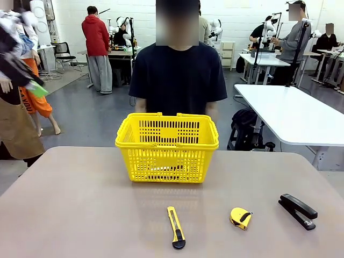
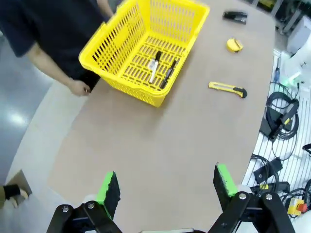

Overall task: Place the items the person wants into the basket.
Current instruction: Pick up the item the person points to and place it in the Market Basket.

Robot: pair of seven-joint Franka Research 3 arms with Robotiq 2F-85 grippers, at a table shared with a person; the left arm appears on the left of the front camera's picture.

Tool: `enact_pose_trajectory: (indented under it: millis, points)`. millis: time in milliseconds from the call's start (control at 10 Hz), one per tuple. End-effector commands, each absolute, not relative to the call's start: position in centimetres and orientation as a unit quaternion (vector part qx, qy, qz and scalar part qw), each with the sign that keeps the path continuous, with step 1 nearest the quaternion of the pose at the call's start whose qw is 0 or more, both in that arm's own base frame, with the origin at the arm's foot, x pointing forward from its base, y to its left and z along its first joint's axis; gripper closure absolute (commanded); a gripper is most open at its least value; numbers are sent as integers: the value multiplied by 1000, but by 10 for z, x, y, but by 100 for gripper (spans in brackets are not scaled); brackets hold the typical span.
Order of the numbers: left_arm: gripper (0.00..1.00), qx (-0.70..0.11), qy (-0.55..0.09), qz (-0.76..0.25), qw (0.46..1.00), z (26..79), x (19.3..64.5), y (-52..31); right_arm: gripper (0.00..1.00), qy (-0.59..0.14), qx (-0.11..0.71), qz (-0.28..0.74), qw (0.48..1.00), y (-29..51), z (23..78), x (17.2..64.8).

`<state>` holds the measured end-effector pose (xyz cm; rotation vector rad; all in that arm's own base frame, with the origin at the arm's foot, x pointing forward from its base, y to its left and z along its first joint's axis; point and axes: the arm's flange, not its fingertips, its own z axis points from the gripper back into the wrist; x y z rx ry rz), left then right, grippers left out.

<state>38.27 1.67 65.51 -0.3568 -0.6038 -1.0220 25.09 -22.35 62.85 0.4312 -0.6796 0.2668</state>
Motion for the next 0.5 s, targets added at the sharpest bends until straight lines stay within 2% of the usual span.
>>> enact_pose_trajectory:
  millis: [0, 200, 400]
  points:
    - [0, -209, -336, -496, 773, 652, 359, 51, 0, -332, 215, 137, 908, -223, 628, 251]
    - [0, -227, -396, -462, 760, 656, 351, 105, 0, -332, 215, 137, 908, -223, 628, 251]
    - [0, -215, -410, -425, 778, 655, 348, 144, 0, -332, 215, 137, 908, -223, 628, 251]
